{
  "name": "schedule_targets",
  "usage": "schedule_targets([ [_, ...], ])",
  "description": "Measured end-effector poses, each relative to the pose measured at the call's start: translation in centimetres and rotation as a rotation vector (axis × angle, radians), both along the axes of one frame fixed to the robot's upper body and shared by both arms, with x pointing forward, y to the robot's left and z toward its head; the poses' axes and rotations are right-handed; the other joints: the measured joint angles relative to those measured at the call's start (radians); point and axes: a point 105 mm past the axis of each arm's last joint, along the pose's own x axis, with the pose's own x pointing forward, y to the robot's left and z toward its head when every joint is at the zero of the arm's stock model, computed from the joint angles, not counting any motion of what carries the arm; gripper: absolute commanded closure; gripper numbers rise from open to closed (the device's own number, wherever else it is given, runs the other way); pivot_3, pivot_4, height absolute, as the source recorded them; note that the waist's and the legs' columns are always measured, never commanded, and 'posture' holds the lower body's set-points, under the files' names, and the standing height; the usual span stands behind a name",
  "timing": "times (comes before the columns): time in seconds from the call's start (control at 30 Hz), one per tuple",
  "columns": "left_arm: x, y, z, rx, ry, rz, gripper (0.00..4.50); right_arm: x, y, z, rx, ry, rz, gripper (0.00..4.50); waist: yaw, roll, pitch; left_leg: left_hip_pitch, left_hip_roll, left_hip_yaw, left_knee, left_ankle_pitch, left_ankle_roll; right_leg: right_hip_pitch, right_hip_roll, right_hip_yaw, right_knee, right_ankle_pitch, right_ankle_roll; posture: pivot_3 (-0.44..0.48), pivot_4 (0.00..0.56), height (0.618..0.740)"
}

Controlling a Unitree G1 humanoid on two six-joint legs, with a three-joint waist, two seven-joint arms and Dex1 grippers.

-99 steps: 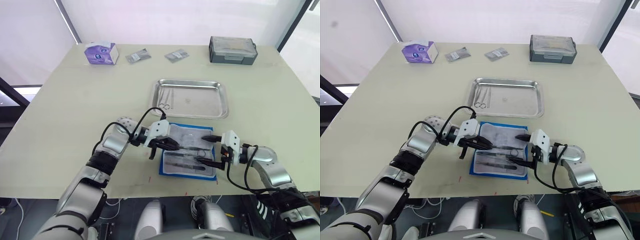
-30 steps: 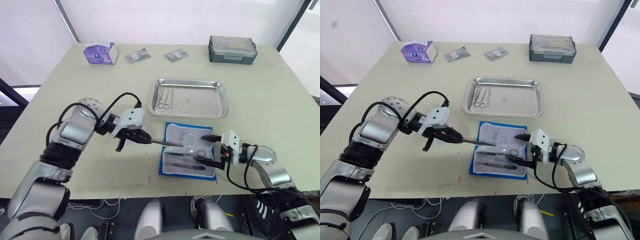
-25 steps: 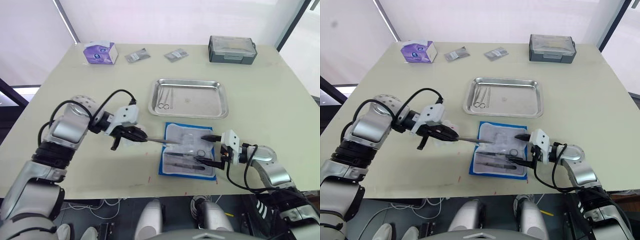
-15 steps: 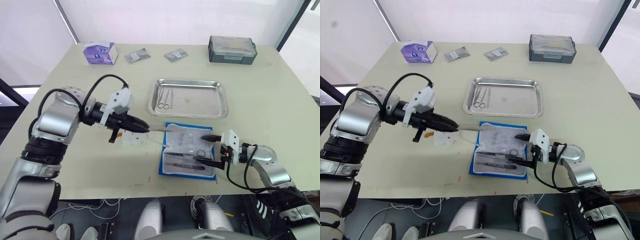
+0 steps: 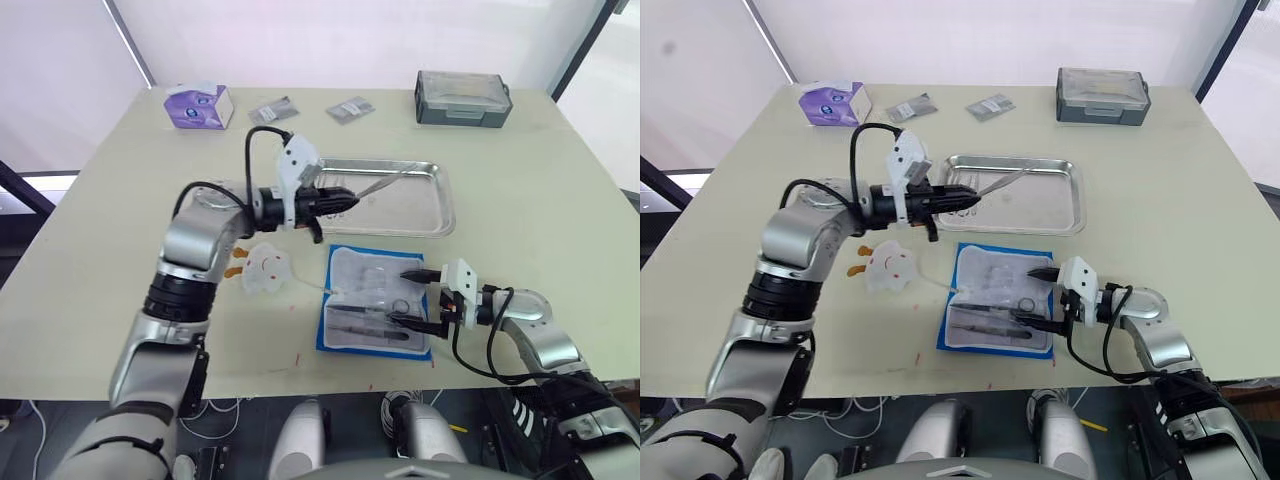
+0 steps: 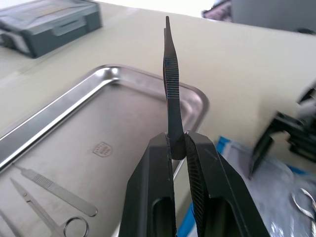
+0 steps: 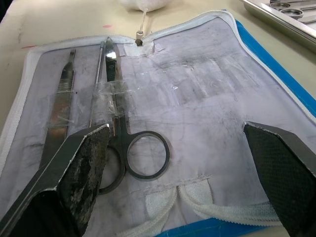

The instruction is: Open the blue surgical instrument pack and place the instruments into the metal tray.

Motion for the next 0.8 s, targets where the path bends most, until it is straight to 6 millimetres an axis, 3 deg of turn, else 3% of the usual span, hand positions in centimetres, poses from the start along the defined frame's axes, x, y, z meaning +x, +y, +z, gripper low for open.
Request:
schedule_targets([
  [0.07,0.5,0.0,-0.2,-0.007,0.000,0.054,4.44,0.0,0.0,0.0,0.000,0.000,-0.001,0.00,0.000,0.000,0.000,0.000,0.000,0.000,0.000,0.000,0.000,0.000,0.000,0.000,0.000,0.000,0.000,0.000,0.150,0.727],
  [0.1,1.5,-0.2,-0.6,-0.033,-0.002,0.168,4.44,0.0,-0.1,0.0,-0.001,0.000,-0.001,0.00,0.001,0.000,0.000,0.000,0.000,0.000,0.000,0.000,0.000,0.000,0.000,0.000,0.000,0.000,0.000,0.000,0.150,0.727],
  [0.4,3.4,-1.4,-1.8,-0.067,-0.011,0.427,4.44,0.0,0.0,0.0,-0.001,0.001,0.003,0.00,0.003,0.000,0.000,0.000,0.000,0.000,0.000,0.000,0.000,0.000,0.000,0.000,0.000,0.000,0.000,0.000,0.150,0.727],
  [0.53,4.7,-1.6,-3.9,-0.054,0.040,0.577,4.44,0.0,0.0,0.0,-0.002,0.000,0.004,0.00,0.003,0.000,0.000,0.000,0.000,0.000,0.000,0.000,0.000,0.000,0.000,0.000,0.000,0.000,0.000,0.000,0.150,0.727],
  [0.8,5.4,-2.4,-6.2,-0.071,0.116,0.700,4.44,0.0,0.0,0.0,0.000,0.000,-0.002,0.00,0.004,0.000,0.000,0.000,0.000,0.000,0.000,0.000,0.000,0.000,0.000,0.000,0.000,0.000,0.000,0.000,0.150,0.727],
])
